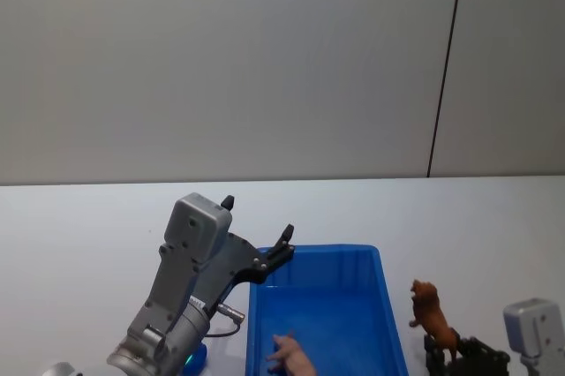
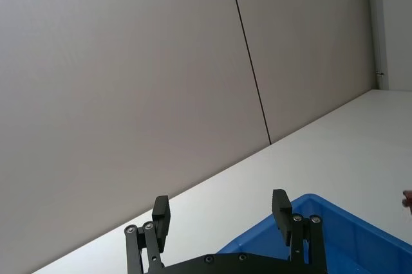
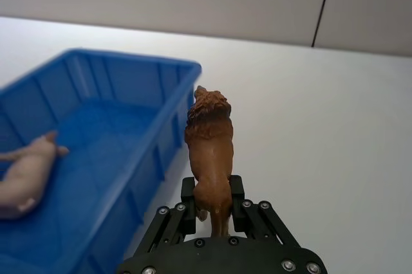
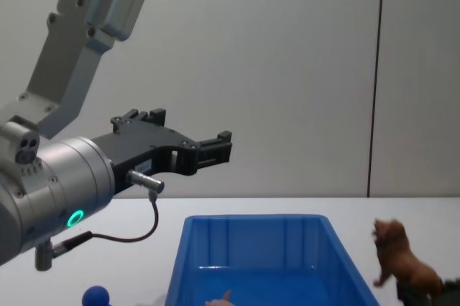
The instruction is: Pick up the two dolls from the table and place them into the box.
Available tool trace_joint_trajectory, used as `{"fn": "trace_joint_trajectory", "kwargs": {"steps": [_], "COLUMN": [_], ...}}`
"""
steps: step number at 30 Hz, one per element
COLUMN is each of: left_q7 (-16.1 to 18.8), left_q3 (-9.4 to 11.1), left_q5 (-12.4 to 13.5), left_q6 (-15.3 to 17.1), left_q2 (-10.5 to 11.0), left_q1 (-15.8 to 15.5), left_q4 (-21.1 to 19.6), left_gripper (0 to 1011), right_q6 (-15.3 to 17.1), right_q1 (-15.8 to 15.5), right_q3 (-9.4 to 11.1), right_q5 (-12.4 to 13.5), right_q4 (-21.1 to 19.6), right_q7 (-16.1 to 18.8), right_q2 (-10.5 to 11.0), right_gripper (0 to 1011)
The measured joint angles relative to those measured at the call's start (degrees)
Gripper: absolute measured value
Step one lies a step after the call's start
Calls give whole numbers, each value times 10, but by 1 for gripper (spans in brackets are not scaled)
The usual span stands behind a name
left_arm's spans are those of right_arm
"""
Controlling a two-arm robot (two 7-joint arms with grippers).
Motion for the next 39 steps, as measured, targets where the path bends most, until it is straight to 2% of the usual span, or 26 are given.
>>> {"fn": "trace_joint_trajectory", "kwargs": {"steps": [7, 13, 22, 24, 27, 30, 32, 33, 36, 37, 39], "left_q7": [0, 0, 0, 0, 0, 0, 0, 0, 0, 0, 0], "left_q3": [0, 0, 0, 0, 0, 0, 0, 0, 0, 0, 0], "left_q5": [0, 0, 0, 0, 0, 0, 0, 0, 0, 0, 0], "left_q6": [0, 0, 0, 0, 0, 0, 0, 0, 0, 0, 0], "left_q2": [0, 0, 0, 0, 0, 0, 0, 0, 0, 0, 0], "left_q1": [0, 0, 0, 0, 0, 0, 0, 0, 0, 0, 0], "left_q4": [0, 0, 0, 0, 0, 0, 0, 0, 0, 0, 0], "left_gripper": [1001, 1001, 1001, 1001, 1001, 1001, 1001, 1001, 1001, 1001, 1001], "right_q6": [-14, -22, -21, -20, -17, -16, -15, -15, -15, -16, -18], "right_q1": [9, 32, 77, 89, 103, 114, 118, 119, 124, 125, 125], "right_q3": [1, -2, -12, -15, -18, -20, -20, -21, -21, -21, -20], "right_q5": [0, 0, -8, -11, -15, -18, -20, -20, -22, -22, -23], "right_q4": [-18, -24, 8, 20, 36, 50, 55, 57, 63, 65, 65], "right_q7": [29, 74, 125, 134, 142, 145, 145, 145, 142, 138, 129], "right_q2": [1, -7, -31, -37, -45, -51, -53, -54, -56, -57, -57], "right_gripper": [288, 288, 311, 344, 486, 564, 603, 663, 720, 772, 815]}}
